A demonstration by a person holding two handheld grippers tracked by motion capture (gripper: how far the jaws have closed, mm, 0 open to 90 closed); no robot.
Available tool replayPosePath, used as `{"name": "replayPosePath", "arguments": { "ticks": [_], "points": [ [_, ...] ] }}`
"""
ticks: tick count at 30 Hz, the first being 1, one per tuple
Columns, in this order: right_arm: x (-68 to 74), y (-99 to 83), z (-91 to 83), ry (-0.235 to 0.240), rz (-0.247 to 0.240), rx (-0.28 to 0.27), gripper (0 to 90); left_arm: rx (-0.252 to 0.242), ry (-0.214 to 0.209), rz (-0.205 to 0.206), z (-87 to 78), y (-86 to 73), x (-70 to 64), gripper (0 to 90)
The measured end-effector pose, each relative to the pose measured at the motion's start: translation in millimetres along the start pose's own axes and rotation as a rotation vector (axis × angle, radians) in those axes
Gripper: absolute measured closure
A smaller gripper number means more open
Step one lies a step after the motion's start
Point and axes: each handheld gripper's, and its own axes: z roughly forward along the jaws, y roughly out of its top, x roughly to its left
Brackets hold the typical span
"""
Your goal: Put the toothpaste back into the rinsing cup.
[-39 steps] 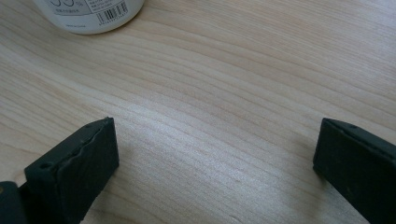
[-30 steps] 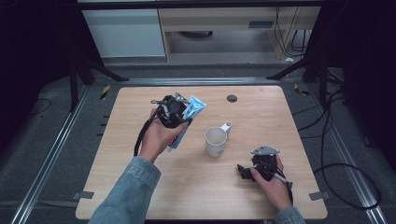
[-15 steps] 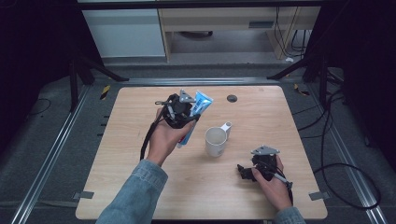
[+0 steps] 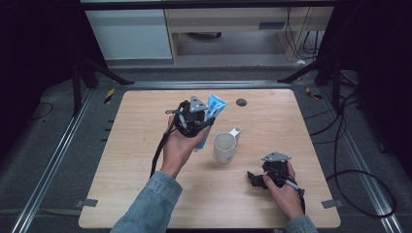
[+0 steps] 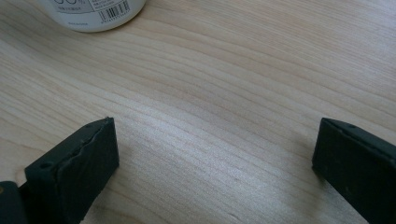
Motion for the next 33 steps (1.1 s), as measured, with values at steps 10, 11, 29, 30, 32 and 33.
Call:
{"name": "replayPosePath", "arguments": {
  "ticks": [10, 11, 29, 30, 32, 33],
  "points": [
    [-0.7, -0.6, -0.2, 0.001, -0.014, 0.002, 0.6, -0.089, -0.001, -0.048, -5.8, -7.5, -3.8, 72.5],
    [-0.1, -0.7, -0.6, 0.004, -0.006, 0.002, 0.6, -0.098, 0.003, -0.051, -6.3, -8.4, -4.3, 72.5],
    [-0.4, -1.0, -0.7, 0.01, -0.011, -0.001, 0.6, -0.258, 0.045, -0.103, -15.7, -10.7, 2.6, 72.6],
    [-0.4, -1.0, -0.8, 0.01, -0.011, -0.001, 0.6, -0.264, 0.049, -0.102, -16.6, -10.5, 2.7, 72.5],
    [-0.5, -1.0, -0.8, 0.01, -0.011, -0.001, 0.6, -0.278, 0.054, -0.104, -18.2, -10.2, 3.1, 72.6],
    [-0.5, -1.1, -0.7, 0.01, -0.011, -0.002, 0.6, -0.285, 0.054, -0.108, -19.2, -10.5, 3.6, 72.6]
  ]
}}
